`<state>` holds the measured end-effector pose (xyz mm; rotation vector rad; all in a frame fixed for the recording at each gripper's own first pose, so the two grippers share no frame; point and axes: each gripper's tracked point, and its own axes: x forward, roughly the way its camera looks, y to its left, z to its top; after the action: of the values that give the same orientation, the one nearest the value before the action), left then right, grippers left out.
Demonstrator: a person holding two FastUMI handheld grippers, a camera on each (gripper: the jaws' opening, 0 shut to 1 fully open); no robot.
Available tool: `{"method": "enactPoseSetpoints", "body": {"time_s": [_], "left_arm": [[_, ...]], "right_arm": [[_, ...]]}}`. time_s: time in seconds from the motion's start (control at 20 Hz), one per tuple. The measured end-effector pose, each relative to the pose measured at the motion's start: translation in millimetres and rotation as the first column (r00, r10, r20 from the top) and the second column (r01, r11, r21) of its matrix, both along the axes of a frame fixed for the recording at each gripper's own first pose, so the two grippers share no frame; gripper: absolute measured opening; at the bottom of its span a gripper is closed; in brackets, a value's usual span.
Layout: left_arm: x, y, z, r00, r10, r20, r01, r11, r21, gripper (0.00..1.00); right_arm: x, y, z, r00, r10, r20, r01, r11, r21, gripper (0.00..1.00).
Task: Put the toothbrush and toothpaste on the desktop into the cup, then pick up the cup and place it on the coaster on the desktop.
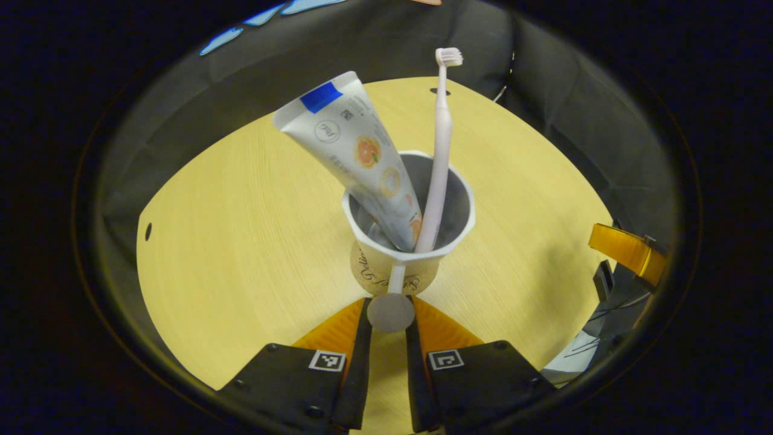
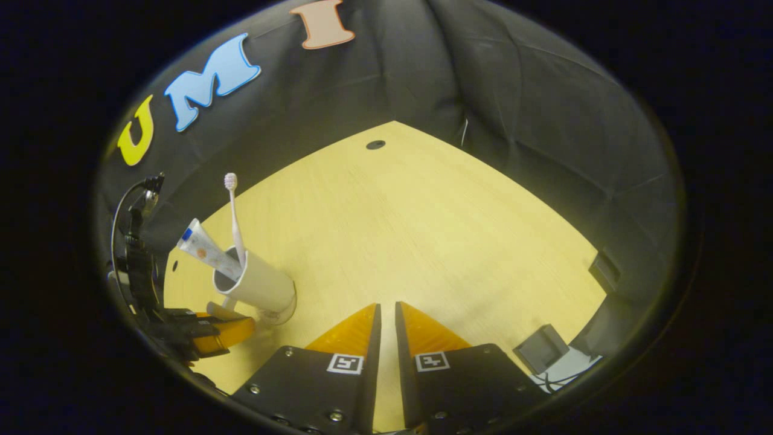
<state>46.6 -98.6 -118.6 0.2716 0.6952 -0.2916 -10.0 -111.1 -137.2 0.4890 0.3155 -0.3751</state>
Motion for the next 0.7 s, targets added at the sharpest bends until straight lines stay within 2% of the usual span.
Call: {"method": "enactPoseSetpoints", "body": {"time_s": [0.2, 0.3, 0.45, 0.5, 0.55, 0.6, 0.65, 0.7], "left_arm": [[-18.4, 8.3, 14.1, 0.997, 0.003, 0.076, 0.000, 0.999, -0.051, 0.37], [-30.6, 18.8, 35.0, 0.987, 0.032, 0.155, -0.018, 0.996, -0.088, 0.37], [-48.8, 43.2, 77.3, 0.950, 0.116, 0.290, -0.072, 0.984, -0.160, 0.36], [-54.6, 52.9, 92.7, 0.932, 0.148, 0.332, -0.091, 0.979, -0.180, 0.36], [-59.3, 62.4, 107.7, 0.910, 0.180, 0.372, -0.111, 0.973, -0.200, 0.36], [-64.4, 75.5, 132.5, 0.865, 0.237, 0.441, -0.141, 0.961, -0.239, 0.37], [-74.9, 94.0, 163.9, 0.805, 0.304, 0.509, -0.167, 0.940, -0.297, 0.36], [-78.5, 102.5, 179.4, 0.774, 0.335, 0.537, -0.180, 0.930, -0.321, 0.36]], "right_arm": [[8.5, 17.7, 25.9, 0.998, 0.060, 0.035, -0.057, 0.995, -0.077, 0.17], [15.2, 31.6, 46.3, 0.992, 0.103, 0.071, -0.094, 0.989, -0.112, 0.17], [23.0, 55.8, 75.2, 0.978, 0.174, 0.112, -0.154, 0.973, -0.172, 0.17], [23.9, 61.9, 83.0, 0.973, 0.195, 0.125, -0.168, 0.966, -0.197, 0.19], [24.1, 67.7, 93.2, 0.967, 0.211, 0.140, -0.177, 0.958, -0.225, 0.17], [22.9, 75.0, 108.0, 0.958, 0.234, 0.163, -0.186, 0.946, -0.267, 0.17], [20.7, 83.8, 131.9, 0.945, 0.258, 0.202, -0.181, 0.924, -0.336, 0.17], [17.6, 88.1, 147.9, 0.934, 0.272, 0.231, -0.172, 0.910, -0.378, 0.17]]}}
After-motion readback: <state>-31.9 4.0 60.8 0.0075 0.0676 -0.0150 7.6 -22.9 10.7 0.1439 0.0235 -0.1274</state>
